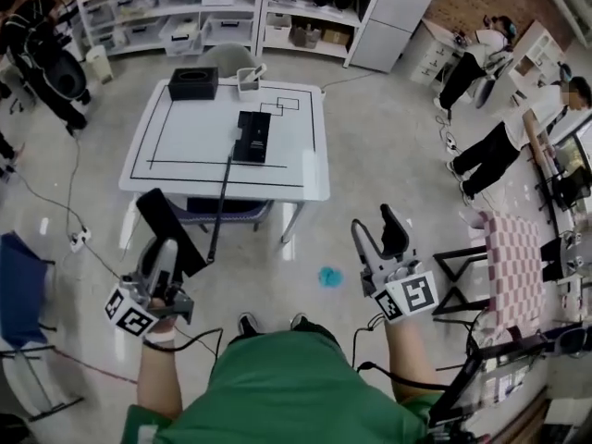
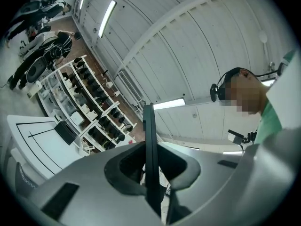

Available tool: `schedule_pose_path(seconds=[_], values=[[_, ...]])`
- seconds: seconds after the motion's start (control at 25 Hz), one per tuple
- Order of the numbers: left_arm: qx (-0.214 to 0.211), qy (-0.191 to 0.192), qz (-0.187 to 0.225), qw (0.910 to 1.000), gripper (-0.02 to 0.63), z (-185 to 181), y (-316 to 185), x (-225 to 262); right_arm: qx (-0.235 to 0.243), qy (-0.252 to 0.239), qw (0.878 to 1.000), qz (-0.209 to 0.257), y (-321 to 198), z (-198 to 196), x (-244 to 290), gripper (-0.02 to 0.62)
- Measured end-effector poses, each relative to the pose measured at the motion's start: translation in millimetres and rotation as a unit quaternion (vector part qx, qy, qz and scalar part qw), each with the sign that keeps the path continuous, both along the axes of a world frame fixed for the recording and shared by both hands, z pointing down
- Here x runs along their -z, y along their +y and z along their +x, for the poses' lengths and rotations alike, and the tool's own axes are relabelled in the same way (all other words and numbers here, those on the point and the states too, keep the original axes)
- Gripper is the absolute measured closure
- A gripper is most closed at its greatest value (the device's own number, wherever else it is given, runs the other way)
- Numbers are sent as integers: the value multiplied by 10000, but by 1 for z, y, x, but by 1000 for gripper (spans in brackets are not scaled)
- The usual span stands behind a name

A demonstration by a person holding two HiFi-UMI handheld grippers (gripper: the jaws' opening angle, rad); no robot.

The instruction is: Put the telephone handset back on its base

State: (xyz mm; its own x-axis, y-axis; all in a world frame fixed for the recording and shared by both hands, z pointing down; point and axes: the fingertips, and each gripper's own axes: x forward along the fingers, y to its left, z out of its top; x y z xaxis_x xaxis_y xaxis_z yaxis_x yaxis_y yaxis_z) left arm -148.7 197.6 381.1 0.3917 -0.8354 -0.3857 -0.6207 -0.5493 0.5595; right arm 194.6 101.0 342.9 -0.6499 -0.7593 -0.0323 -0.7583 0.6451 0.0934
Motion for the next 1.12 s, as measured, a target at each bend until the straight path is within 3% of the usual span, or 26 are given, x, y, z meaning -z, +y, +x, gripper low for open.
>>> schedule_pose_path(seconds=[0.04, 0.12, 0.2, 0.28, 0.48, 0.52, 0.6, 0.68, 0.8, 1.12], values=[[-9, 20, 17, 10000, 520, -6, 1, -1, -2, 325, 9990, 296, 3, -11, 4, 369], [-60, 32, 18, 10000, 520, -11, 5, -5, -26, 1000, 9902, 978, 13, -27, 14, 553], [-136, 8, -13, 9999, 520, -13, 6, -10, 77, 1514, 9791, 1353, 22, -41, 16, 574], [-201, -16, -24, 9998, 520, -16, 3, -12, 294, 1746, 9745, 1377, 25, -55, 13, 575], [-256, -64, -69, 9996, 520, -20, -14, -11, 577, 1376, 9761, 1579, 10, -81, 20, 575], [-263, -86, -62, 9996, 520, -18, -18, -9, 603, 1257, 9778, 1564, 3, -84, 19, 566], [-262, -137, -25, 9996, 520, -14, -26, -6, 624, 1016, 9826, 1423, -12, -88, 15, 362], [-233, -173, -10, 9996, 520, -9, -29, -1, 632, 731, 9876, 1238, -22, -89, 11, 252], [-206, -200, 1, 9996, 520, -7, -30, 3, 708, 353, 9931, 870, -31, -87, 7, 219], [-105, -332, -313, 9989, 520, 0, -68, -12, 764, -72, 9967, 252, -70, -74, -19, 221]])
